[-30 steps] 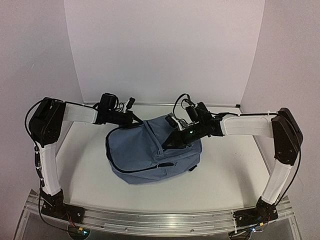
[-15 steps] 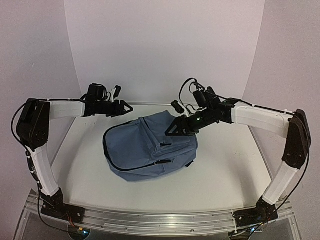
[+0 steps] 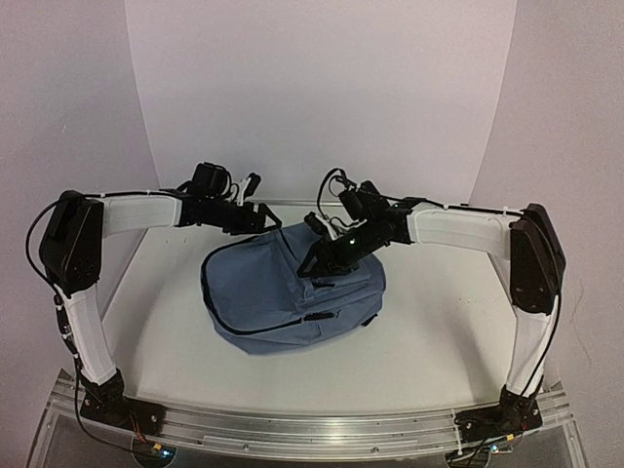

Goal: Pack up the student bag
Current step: Zip the student bag at the center of the board, then adjust the student bag at the center of the board.

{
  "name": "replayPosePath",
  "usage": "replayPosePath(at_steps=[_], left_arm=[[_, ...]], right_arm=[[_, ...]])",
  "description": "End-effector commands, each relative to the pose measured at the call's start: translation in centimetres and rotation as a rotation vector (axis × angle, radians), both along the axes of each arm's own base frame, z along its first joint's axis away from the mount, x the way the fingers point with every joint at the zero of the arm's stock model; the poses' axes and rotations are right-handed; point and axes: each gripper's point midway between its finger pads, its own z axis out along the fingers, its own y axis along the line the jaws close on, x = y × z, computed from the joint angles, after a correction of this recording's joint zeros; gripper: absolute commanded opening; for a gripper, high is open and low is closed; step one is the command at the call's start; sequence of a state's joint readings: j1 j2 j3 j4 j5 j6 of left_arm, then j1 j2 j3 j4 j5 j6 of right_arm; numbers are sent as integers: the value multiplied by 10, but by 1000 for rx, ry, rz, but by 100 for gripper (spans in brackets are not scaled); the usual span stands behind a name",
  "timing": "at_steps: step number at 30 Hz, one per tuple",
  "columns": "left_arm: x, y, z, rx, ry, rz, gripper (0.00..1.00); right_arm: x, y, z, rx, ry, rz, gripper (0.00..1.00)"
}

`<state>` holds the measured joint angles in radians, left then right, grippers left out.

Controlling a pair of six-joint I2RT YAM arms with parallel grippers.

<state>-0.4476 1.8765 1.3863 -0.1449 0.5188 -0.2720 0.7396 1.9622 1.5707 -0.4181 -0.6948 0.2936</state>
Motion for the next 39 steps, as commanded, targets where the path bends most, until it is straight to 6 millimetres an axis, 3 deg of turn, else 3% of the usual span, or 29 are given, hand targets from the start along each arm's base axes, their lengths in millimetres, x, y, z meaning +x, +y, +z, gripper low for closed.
replayPosePath(at_steps=[1,4,7,13,16,18,19,22,26,32,39], left_arm=[[9,-10,-14,58,20,-16,80],[15,-14,-23,68,48,-19,69],[20,-15,-31,90,61,-3,67],[10,-9,-10,29,9,0,78],[2,-3,8,-45,-17,-22,78],[-4,4,15,-83,-33,-35,76],[-7,8,17,-93,-37,-36,75],[-10,15,22,-127,-66,-45,68],[-13,15,20,-120,-99,-73,65],[-12,13,9,-98,-157,-123,58],[-15,9,-11,-73,-177,-181,51]], right_arm=[[5,-4,-23,-59,20,-33,37],[15,-19,-40,-132,-7,-86,20],[27,-37,-47,-185,-20,-140,1],[35,-61,-47,-251,-67,-167,0],[35,-63,-37,-243,-83,-155,0],[36,-60,-21,-218,-124,-134,0],[38,-58,-12,-202,-141,-128,1],[42,-51,12,-155,-186,-114,24],[58,-37,35,-107,-230,-117,38],[83,-5,48,-53,-253,-124,42],[91,22,37,-35,-243,-101,48]])
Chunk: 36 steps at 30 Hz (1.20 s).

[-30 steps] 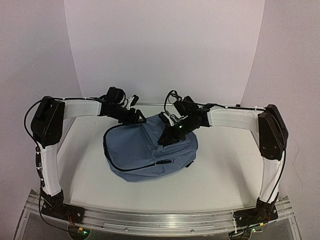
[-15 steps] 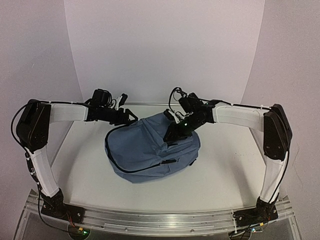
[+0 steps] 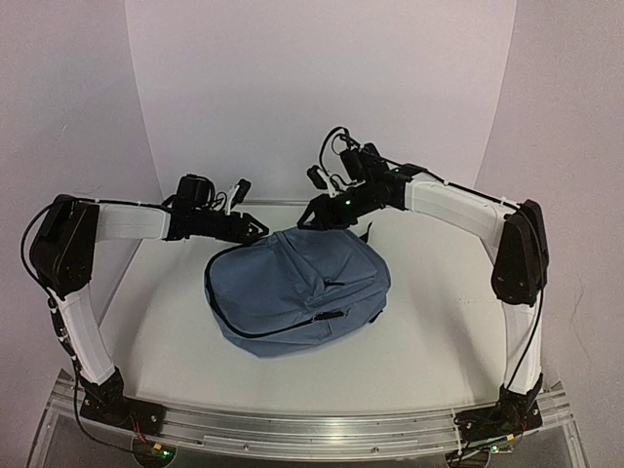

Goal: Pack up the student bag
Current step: Adjust the student bag at the center of the board.

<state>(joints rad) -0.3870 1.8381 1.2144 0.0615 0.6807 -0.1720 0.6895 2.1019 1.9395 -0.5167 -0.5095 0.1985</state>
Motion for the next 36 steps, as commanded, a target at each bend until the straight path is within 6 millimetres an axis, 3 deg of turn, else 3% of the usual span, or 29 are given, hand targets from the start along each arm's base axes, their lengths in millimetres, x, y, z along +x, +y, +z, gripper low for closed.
replayPosePath(at_steps=[1,7,12,17,21,24,28,36], left_arm=[[-1,-6,-5,-2,-78,-62,50],[4,-9,-18,14,-91,-79,45],[5,-16,-23,15,-108,-105,43],[3,-26,-24,19,-123,-132,40],[-1,-34,-24,27,-139,-152,33],[-4,-35,-22,29,-154,-150,21],[-13,-27,-12,31,-195,-130,2],[-35,-10,26,42,-322,-104,0]], right_arm=[[1,21,-17,-9,21,18,48],[7,40,-32,-19,20,17,47],[18,45,-50,-49,8,-3,47],[32,49,-56,-60,-19,-29,44],[39,50,-60,-67,-31,-51,35],[41,49,-58,-67,-33,-58,20],[42,40,-48,-60,-32,-75,1],[44,12,-32,-13,38,-120,0]])
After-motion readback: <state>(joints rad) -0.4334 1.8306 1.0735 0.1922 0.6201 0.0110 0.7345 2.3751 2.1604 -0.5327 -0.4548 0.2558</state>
